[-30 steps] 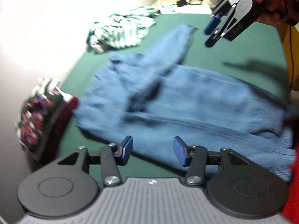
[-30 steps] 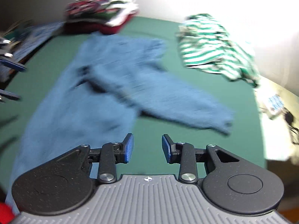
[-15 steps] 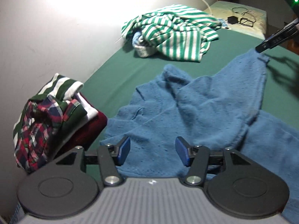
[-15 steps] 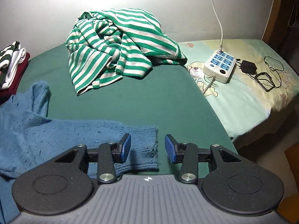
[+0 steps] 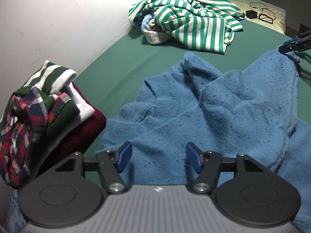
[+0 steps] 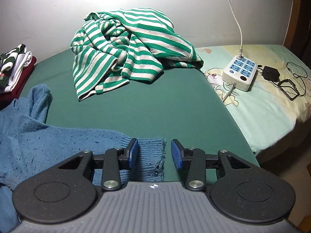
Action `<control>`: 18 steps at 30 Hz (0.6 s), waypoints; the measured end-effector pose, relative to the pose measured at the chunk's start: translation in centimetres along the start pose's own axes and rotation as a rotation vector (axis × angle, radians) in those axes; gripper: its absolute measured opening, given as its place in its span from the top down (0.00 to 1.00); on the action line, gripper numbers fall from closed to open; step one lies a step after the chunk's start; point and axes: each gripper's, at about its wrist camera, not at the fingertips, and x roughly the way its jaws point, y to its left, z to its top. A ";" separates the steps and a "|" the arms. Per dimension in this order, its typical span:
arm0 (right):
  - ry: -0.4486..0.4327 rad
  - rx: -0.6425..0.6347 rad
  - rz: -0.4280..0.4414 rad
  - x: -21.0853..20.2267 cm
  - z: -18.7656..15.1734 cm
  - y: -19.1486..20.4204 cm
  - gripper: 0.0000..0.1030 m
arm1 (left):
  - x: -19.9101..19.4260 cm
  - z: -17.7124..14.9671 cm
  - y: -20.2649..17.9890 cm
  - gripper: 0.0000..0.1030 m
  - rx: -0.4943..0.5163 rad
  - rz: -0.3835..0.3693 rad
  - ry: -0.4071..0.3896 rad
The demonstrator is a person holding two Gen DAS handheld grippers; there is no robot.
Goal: Fold clothes
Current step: 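Grasp the sweater cuff with the right gripper and lift it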
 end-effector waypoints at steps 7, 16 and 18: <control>-0.046 -0.061 -0.018 0.2 -0.4 1.1 0.74 | 2.1 -0.6 0.5 0.34 -0.016 -0.062 0.006; -0.097 -0.118 -0.031 -1.5 0.5 3.3 0.89 | 2.8 -1.3 2.0 0.26 -0.083 -0.115 -0.026; -0.127 -0.090 -0.020 -2.5 1.1 3.4 0.89 | 2.7 -1.4 2.3 0.32 -0.096 -0.129 -0.030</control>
